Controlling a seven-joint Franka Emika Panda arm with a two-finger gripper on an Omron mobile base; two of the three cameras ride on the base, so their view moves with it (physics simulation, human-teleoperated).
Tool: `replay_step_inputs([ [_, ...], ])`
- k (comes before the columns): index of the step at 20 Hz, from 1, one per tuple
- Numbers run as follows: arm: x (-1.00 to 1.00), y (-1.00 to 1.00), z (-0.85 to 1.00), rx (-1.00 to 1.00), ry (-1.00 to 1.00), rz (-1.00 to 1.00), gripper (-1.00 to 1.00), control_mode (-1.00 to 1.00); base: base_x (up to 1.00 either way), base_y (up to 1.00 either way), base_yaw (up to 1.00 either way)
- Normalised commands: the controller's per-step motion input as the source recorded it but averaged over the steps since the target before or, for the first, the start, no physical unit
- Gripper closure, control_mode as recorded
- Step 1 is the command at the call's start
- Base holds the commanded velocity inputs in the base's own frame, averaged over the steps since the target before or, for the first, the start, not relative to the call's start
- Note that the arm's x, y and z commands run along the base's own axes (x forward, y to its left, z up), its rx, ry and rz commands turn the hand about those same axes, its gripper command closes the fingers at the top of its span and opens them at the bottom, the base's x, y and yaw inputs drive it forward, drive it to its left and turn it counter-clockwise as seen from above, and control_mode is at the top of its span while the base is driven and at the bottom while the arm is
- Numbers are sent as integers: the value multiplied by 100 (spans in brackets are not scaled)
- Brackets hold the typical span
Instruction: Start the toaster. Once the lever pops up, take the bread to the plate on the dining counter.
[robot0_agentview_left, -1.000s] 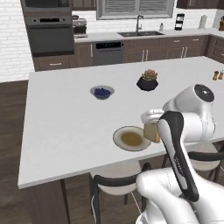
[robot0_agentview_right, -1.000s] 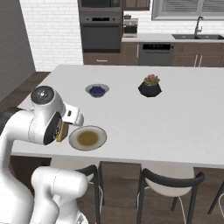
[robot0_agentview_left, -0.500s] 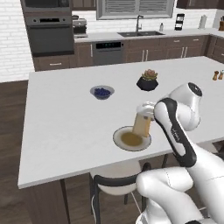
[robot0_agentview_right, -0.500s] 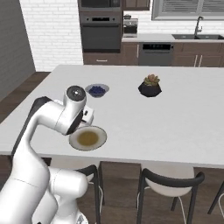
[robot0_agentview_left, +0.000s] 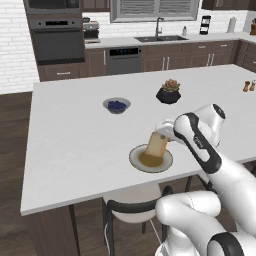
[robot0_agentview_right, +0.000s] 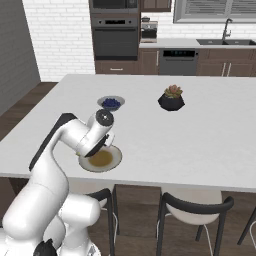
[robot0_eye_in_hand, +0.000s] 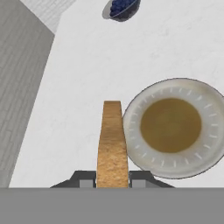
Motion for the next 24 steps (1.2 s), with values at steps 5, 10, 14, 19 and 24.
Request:
replay_step_inputs([
  [5,34,-3,-5,5,9,0,100,-100,0,0,0],
  [10,33,-3,-11,3,10,0,100,-100,0,0,0],
  [14,27,0,-28,3,5,0,100,-100,0,0,0],
  [19,25,-1,-39,3,1,0,100,-100,0,0,0],
  [24,32,0,-36,2,0,0,100,-100,0,0,0],
])
